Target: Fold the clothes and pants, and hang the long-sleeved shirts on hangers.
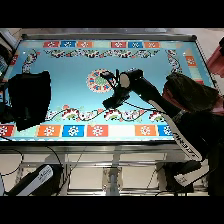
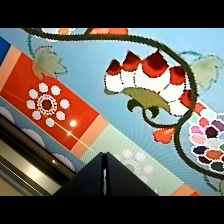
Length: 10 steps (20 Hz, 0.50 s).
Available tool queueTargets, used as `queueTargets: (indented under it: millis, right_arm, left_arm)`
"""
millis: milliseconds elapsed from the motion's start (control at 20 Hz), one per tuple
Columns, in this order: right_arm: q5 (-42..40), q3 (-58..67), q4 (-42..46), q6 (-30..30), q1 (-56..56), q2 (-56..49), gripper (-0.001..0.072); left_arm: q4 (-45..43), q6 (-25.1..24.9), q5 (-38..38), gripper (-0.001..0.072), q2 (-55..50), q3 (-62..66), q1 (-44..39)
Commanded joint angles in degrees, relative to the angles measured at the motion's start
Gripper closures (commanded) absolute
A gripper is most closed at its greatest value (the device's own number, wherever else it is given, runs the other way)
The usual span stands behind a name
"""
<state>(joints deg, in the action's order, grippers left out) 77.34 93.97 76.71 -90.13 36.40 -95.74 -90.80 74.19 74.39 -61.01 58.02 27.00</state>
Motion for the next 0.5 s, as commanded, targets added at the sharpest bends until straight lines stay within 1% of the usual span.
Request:
queueTargets:
  millis: [0, 450]
  right_arm:
    - [0.0, 0.0, 0.1, 0.0, 0.1, 0.0, 0.0692]
    - [-0.5, 0.0, 0.1, 0.0, 0.1, 0.0, 0.0692]
  left_arm:
    - [0.0, 0.0, 0.0, 0.0081, 0.0, 0.0, 0.0]
    - [0.0, 0.0, 0.0, 0.0081, 0.0, 0.0, 0.0]
